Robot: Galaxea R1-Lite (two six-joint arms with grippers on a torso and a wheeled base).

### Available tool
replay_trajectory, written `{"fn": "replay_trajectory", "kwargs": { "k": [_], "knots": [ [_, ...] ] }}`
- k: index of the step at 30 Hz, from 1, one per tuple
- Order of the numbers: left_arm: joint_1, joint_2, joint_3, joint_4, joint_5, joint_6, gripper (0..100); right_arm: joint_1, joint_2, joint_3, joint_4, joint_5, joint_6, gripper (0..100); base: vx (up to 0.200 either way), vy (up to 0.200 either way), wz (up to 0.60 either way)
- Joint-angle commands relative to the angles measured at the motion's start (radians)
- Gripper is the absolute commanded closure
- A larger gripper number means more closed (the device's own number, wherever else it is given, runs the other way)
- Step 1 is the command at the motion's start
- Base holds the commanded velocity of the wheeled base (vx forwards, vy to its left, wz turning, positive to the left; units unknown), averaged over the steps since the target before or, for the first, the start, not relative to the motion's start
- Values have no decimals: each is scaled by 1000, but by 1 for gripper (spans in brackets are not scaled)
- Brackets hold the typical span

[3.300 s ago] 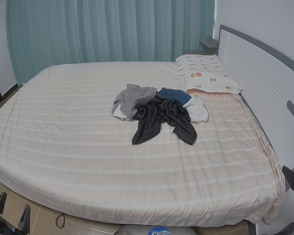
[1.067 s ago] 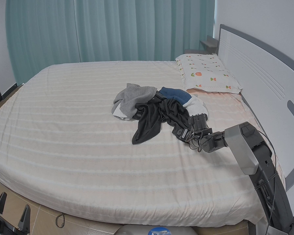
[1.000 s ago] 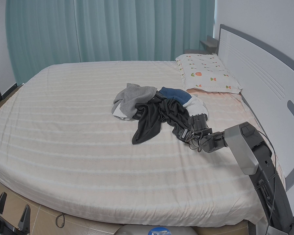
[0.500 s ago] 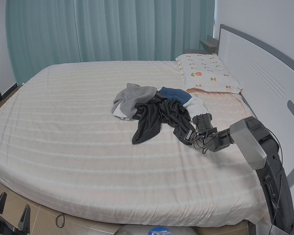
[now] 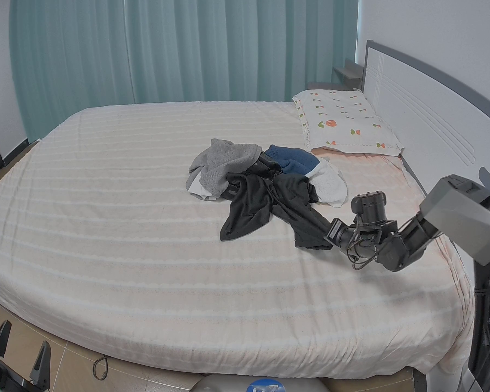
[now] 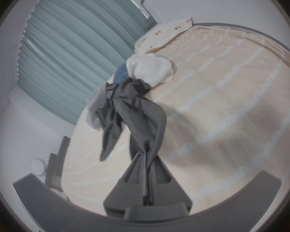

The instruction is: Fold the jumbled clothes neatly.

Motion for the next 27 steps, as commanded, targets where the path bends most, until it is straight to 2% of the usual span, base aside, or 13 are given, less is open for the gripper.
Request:
{"fn": "replay_trajectory", "kwargs": {
  "k": [1, 2, 4, 7, 14, 20, 21, 22, 24, 25, 26, 27],
  "knots": [
    [0, -10, 15, 0, 0, -2, 0, 13, -575, 606, -439, 205, 92, 100, 0, 0, 0],
    [0, -10, 15, 0, 0, -2, 0, 13, -575, 606, -439, 205, 92, 100, 0, 0, 0],
    [0, -12, 15, 0, 0, 0, 0, 15, -649, 682, -500, 280, 88, 100, 0, 0, 0],
    [0, -12, 16, 0, 0, 0, 0, 12, -670, 685, -526, 314, 91, 100, 0, 0, 0],
    [-1, -7, 15, -2, -3, -2, 0, 15, -705, 652, -629, 311, 81, 100, 0, 0, 0],
    [0, -18, 15, -7, -2, 9, 0, 31, -730, 564, -618, 311, 74, 100, 0, 0, 0],
    [2, -7, -16, -23, 0, 4, 0, 38, -736, 558, -618, 310, 74, 100, 0, 0, 0],
    [-1, 25, -105, -60, 1, -20, 0, 45, -744, 552, -618, 308, 69, 100, 0, 0, 0],
    [-6, 169, -274, -89, -11, -111, 0, 55, -762, 535, -616, 310, 58, 100, 0, 0, 0],
    [-6, 169, -274, -89, -11, -111, 0, 55, -762, 535, -616, 310, 58, 100, 0, 0, 0],
    [-15, 293, -315, -85, -45, -124, 0, 71, -784, 511, -616, 310, 51, 100, 0, 0, 0],
    [-21, 341, -334, -85, -86, -106, 0, 90, -797, 508, -615, 310, 49, 100, 0, 0, 0]
  ]
}}
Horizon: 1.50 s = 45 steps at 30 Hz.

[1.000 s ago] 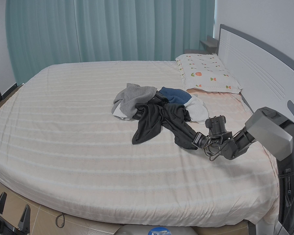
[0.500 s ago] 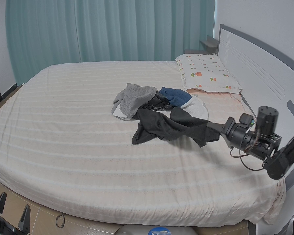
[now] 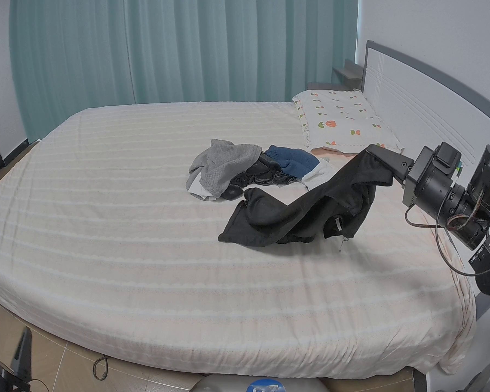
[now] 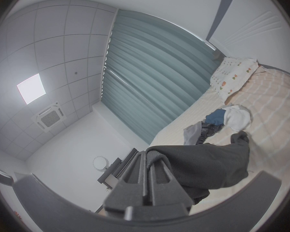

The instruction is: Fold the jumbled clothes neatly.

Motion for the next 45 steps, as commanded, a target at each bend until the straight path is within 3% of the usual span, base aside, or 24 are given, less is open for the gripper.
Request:
{"fn": "replay_trajectory", "kwargs": {
  "k": [1, 5, 10, 11, 17, 20, 24, 32, 37, 45],
  "knots": [
    [-28, 380, -267, -44, -113, -50, 0, 79, -94, -53, 4, 1, -21, 100, 0, 0, 0],
    [-43, 654, -278, -132, -156, 11, 0, 127, -99, -54, 74, -3, -109, 100, 0, 0, 0],
    [-178, 990, -276, -333, -152, -26, 0, 130, -94, -90, 111, -17, -152, 100, 0, 0, 0],
    [-236, 1101, -269, -406, -142, -52, 0, 128, -93, -107, 123, -17, -152, 100, 0, 0, 0],
    [-341, 1368, -315, -512, -93, -73, 0, 128, -91, -108, 145, -19, -150, 100, 0, 0, 0],
    [-428, 1609, -392, -601, -42, -148, 0, 111, -94, -120, 145, -19, -150, 100, 0, 0, 0],
    [-480, 1837, -476, -732, -1, -191, 0, 102, -87, -117, 145, -19, -150, 100, 0, 0, 0],
    [-535, 2247, -662, -1012, 99, -193, 0, 91, -82, -131, 143, -51, -150, 100, 0, 0, 0],
    [-563, 2354, -774, -1035, 104, -182, 0, 73, -82, -131, 139, -49, -150, 100, 0, 0, 0],
    [-607, 2454, -961, -962, 107, -180, 0, 50, -81, -133, 132, -49, -150, 100, 0, 0, 0]
  ]
}}
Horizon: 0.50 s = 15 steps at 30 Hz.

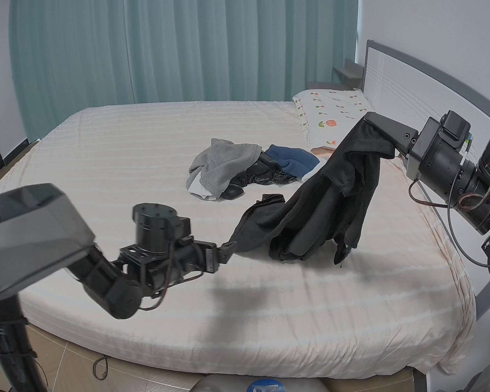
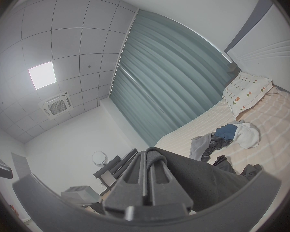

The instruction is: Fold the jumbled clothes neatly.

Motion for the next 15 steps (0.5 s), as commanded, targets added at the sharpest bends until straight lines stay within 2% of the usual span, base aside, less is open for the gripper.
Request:
{"fn": "replay_trajectory", "kwargs": {
  "k": [1, 15],
  "knots": [
    [-116, 396, -292, -52, 45, -18, 0, -32, 2, -12, 1, -8, -7, 100, 0, 0, 0],
    [-116, 492, -496, -37, 93, -17, 0, -44, 2, -29, 3, -8, -7, 100, 0, 0, 0]
  ]
}}
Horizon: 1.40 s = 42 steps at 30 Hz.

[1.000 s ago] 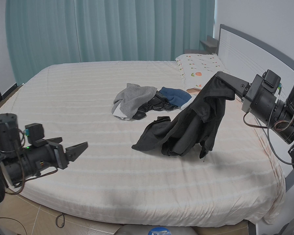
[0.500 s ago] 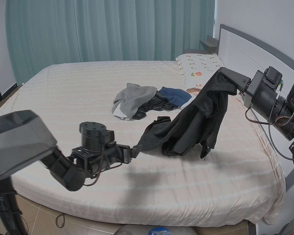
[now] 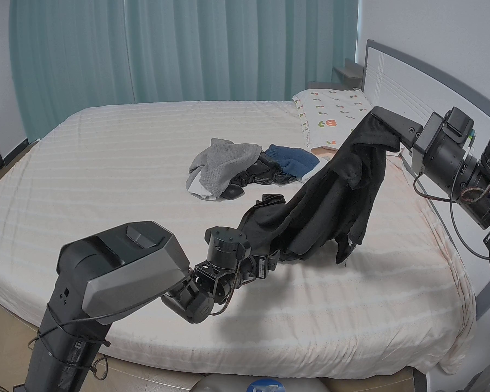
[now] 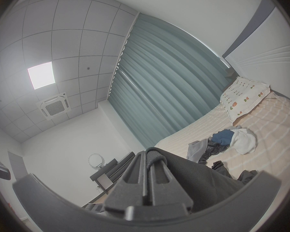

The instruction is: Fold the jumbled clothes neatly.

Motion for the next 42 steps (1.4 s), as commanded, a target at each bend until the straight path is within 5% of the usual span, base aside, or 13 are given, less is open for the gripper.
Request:
{"fn": "replay_trajectory", "kwargs": {
  "k": [1, 11, 12, 20, 24, 29, 37, 42],
  "knots": [
    [2, 63, -60, -5, 7, -1, 0, -8, 2, -12, 0, 1, 0, 100, 0, 0, 0],
    [34, 126, -168, -4, 78, -18, 0, -53, -8, -29, 6, 5, -2, 100, 0, 0, 0],
    [35, 126, -166, -4, 79, -23, 100, -56, -5, -29, 5, 5, 0, 100, 0, 0, 0],
    [46, 18, -112, 1, 142, -182, 100, -79, 46, -14, 5, 5, 0, 100, 0, 0, 0],
    [52, -187, 27, 44, 136, -228, 100, -94, 120, -20, 10, 1, -9, 100, 0, 0, 0],
    [60, -428, 33, 190, 145, -330, 100, -130, 201, -129, 17, -10, -14, 100, 0, 0, 0],
    [149, -715, -80, 454, 136, -482, 100, -154, 219, -380, 22, -114, -14, 100, 0, 0, 0],
    [166, -781, -48, 573, 133, -574, 100, -140, 210, -382, 14, -216, -8, 100, 0, 0, 0]
  ]
}}
